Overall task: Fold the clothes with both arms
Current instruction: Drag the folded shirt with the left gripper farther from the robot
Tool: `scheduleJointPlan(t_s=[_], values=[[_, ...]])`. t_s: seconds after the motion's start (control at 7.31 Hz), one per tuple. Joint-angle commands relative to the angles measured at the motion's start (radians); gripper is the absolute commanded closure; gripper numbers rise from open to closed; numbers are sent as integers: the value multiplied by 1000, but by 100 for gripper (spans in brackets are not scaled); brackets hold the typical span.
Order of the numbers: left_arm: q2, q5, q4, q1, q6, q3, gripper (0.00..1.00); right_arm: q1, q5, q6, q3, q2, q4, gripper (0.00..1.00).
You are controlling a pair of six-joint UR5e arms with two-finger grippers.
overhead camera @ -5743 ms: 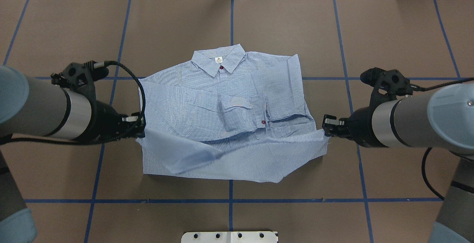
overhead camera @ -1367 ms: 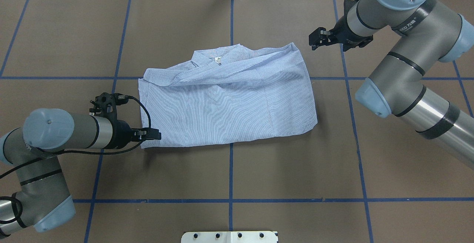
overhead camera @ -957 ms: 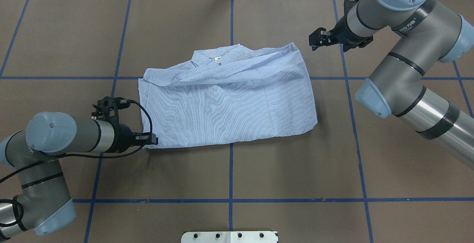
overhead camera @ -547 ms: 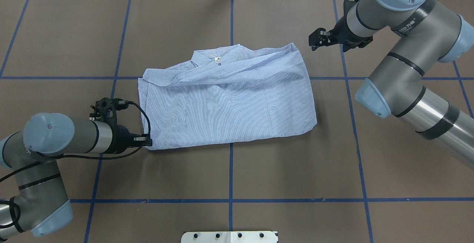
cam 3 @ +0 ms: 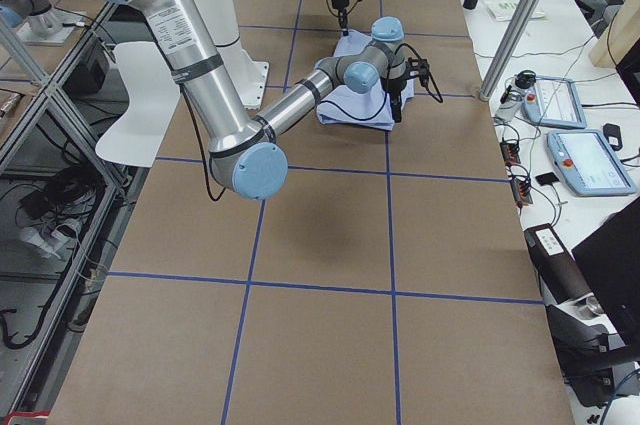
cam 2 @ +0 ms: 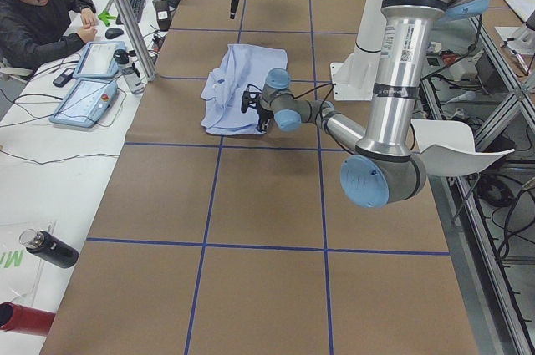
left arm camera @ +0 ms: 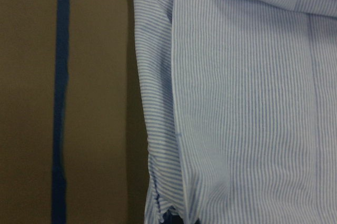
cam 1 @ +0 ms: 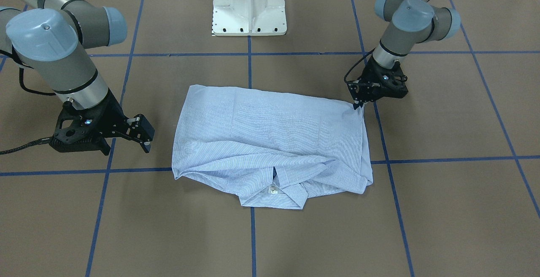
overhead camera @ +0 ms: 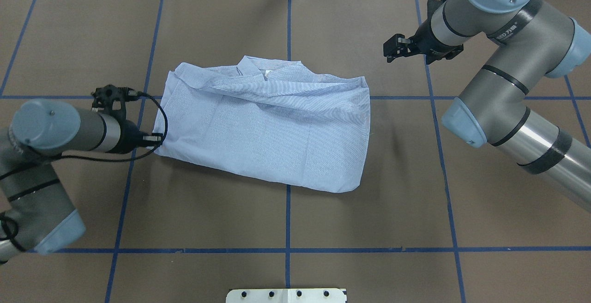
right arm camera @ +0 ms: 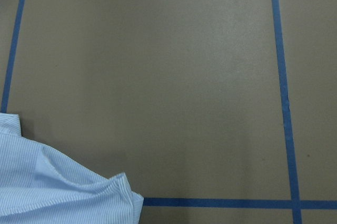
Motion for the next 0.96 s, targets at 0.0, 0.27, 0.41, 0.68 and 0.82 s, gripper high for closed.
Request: scheduleJointPlan(t_s=[0.0, 0.27, 0.41, 0.68, 0.82], values=[[-268, 3, 93, -149, 151, 277, 100, -2, 2, 1, -1, 2, 0, 0], [-483, 30, 58, -217, 232, 572, 100, -2, 2, 2, -1, 1, 0, 0], [-581, 35, 36, -228, 237, 690, 100, -2, 2, 2, -1, 2, 0, 0], [-590, 26, 23, -278, 393, 705, 71, -5, 3, 2, -3, 7, 0, 0], [-580, 20, -25, -283, 400, 703, 1, -19, 0, 7, -9, 10, 0, 0]])
